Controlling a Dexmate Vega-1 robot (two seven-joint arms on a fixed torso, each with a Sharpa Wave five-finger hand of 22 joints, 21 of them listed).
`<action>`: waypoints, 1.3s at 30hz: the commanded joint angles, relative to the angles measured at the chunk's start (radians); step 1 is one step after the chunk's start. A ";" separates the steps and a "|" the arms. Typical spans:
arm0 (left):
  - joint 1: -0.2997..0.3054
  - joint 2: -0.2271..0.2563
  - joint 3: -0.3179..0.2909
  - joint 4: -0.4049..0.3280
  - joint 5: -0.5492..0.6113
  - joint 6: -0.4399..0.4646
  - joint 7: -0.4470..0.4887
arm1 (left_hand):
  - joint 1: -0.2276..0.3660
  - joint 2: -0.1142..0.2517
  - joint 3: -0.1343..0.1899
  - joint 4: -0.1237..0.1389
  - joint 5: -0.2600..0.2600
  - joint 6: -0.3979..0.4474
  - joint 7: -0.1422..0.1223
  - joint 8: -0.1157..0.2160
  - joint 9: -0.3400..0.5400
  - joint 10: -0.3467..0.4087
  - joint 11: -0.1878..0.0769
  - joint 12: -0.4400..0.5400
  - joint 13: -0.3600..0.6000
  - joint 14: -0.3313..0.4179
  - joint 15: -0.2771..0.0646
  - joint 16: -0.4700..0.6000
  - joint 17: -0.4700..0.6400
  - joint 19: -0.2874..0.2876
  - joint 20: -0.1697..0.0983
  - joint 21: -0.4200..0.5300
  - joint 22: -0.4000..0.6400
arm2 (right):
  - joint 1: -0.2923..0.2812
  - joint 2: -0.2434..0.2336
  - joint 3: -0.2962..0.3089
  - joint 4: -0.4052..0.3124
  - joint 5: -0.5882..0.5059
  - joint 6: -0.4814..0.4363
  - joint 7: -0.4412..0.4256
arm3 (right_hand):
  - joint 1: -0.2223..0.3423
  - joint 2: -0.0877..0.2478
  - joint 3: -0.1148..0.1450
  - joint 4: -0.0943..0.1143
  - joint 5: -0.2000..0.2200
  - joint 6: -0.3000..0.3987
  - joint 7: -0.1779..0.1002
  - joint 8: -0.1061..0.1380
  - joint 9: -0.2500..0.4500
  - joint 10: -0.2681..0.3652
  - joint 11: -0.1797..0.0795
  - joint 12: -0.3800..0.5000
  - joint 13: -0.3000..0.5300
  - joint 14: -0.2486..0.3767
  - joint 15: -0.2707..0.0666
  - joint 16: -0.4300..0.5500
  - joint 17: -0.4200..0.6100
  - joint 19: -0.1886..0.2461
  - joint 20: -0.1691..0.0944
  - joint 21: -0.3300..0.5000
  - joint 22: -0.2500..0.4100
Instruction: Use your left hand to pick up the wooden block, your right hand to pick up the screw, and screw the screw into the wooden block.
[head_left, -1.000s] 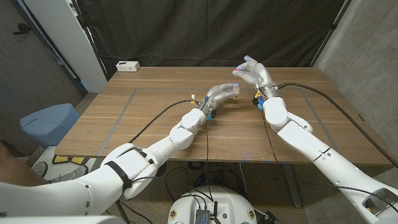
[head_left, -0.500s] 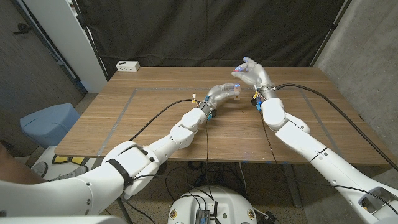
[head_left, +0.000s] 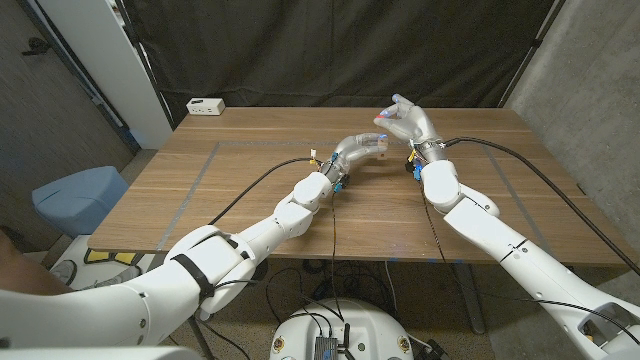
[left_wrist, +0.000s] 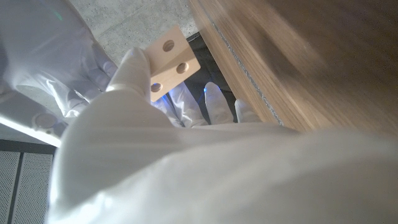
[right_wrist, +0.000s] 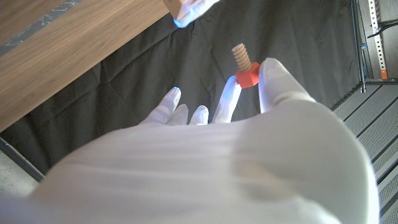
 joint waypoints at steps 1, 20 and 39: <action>0.016 0.011 0.003 -0.036 0.007 0.018 0.011 | -0.029 0.058 0.004 0.006 0.005 0.076 0.027 0.007 0.009 0.015 -0.009 0.006 0.051 0.005 -0.104 -0.001 0.004 0.004 -0.002 0.009 0.003 | -0.019 -0.004 0.012 0.004 0.003 0.009 -0.012 | -0.005 0.004 0.009 0.002 0.009 0.003 0.001 0.003 -0.001 0.008 0.000 0.000 0.005 0.008 -0.040 0.002 0.003 0.006 -0.034 0.002 0.002; 0.024 0.016 0.007 -0.058 0.013 0.029 0.018 | -0.029 0.057 0.003 0.005 0.005 0.077 0.027 0.007 0.010 0.017 -0.009 0.004 0.052 0.005 -0.105 -0.002 0.004 0.005 -0.002 0.009 0.003 | -0.031 -0.002 0.015 0.016 0.000 0.022 -0.025 | -0.004 0.007 0.011 0.002 0.012 0.000 -0.001 0.009 -0.004 0.010 0.000 -0.001 0.006 0.010 -0.041 0.001 0.004 0.008 -0.035 0.001 0.002; 0.024 0.016 0.008 -0.059 0.014 0.031 0.018 | -0.026 0.060 0.004 0.004 0.006 0.078 0.030 0.007 0.010 0.017 -0.009 0.001 0.053 0.004 -0.104 -0.003 0.005 0.005 -0.001 0.009 0.003 | -0.039 0.005 0.011 0.030 0.002 0.025 -0.033 | -0.003 0.009 0.009 0.001 0.014 -0.003 -0.001 0.013 -0.008 0.010 0.002 -0.002 0.006 0.012 -0.041 0.001 0.004 0.009 -0.036 0.001 0.002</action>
